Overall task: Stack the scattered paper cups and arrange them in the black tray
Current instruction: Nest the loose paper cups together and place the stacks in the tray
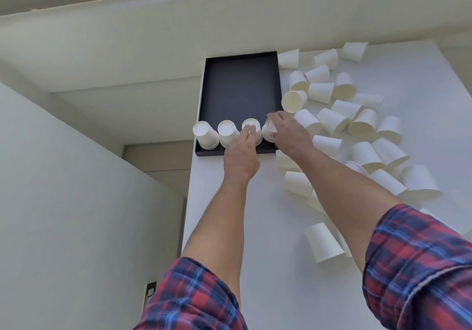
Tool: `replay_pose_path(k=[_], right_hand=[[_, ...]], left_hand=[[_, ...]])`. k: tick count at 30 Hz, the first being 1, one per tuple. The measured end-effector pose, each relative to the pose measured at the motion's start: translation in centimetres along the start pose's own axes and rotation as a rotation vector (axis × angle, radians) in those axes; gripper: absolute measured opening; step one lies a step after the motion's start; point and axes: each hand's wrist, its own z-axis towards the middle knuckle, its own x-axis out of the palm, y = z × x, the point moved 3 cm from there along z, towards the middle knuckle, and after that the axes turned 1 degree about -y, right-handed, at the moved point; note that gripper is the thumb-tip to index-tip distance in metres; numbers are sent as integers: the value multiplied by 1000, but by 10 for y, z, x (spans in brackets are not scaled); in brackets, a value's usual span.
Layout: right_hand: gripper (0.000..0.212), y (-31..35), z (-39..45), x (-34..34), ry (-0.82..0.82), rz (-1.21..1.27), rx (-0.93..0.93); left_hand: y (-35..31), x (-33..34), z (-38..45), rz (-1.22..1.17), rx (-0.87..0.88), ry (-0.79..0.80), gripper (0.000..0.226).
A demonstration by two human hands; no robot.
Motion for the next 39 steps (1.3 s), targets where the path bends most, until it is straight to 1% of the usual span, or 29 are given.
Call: replay_pose_path(k=[3, 7, 10, 13, 17, 22, 24, 27, 30, 33, 35, 37, 39], right_hand=[[55, -4, 6, 5, 26, -13, 7], [55, -11, 10, 3, 63, -60, -1], [55, -12, 9, -2, 66, -108, -46], [56, -8, 8, -6, 77, -215, -126], [51, -7, 9, -10, 66, -332, -200], [57, -10, 8, -9, 112, -441, -332], [62, -12, 8, -7, 130, -422, -317], [72, -16, 4, -4, 164, -323, -234], [73, -16, -4, -2, 184, -257, -227], [71, -17, -12, -3, 132, -261, -205], [70, -19, -22, -7, 60, -231, -176], [71, -21, -38, -12, -44, -149, -167], [69, -24, -60, -17, -150, -63, -171]], left_hand=[[0, 10, 0, 128, 55, 92, 88], [0, 16, -1, 180, 54, 152, 82], [-1, 17, 1, 167, 47, 164, 80], [-1, 18, 1, 145, 22, 148, 81], [-1, 21, -2, 114, -14, 161, 82], [-2, 23, -2, 96, -33, 176, 83], [-2, 24, -1, 100, -31, 175, 83], [-4, 24, -3, 97, -32, 172, 77], [-6, 23, -5, 99, -25, 177, 74], [-10, 21, -9, 93, -11, 138, 75], [-15, 16, -13, 76, 2, 64, 73], [-22, 14, -21, 52, 17, -28, 63], [-32, 15, -32, 31, 29, -79, 48]])
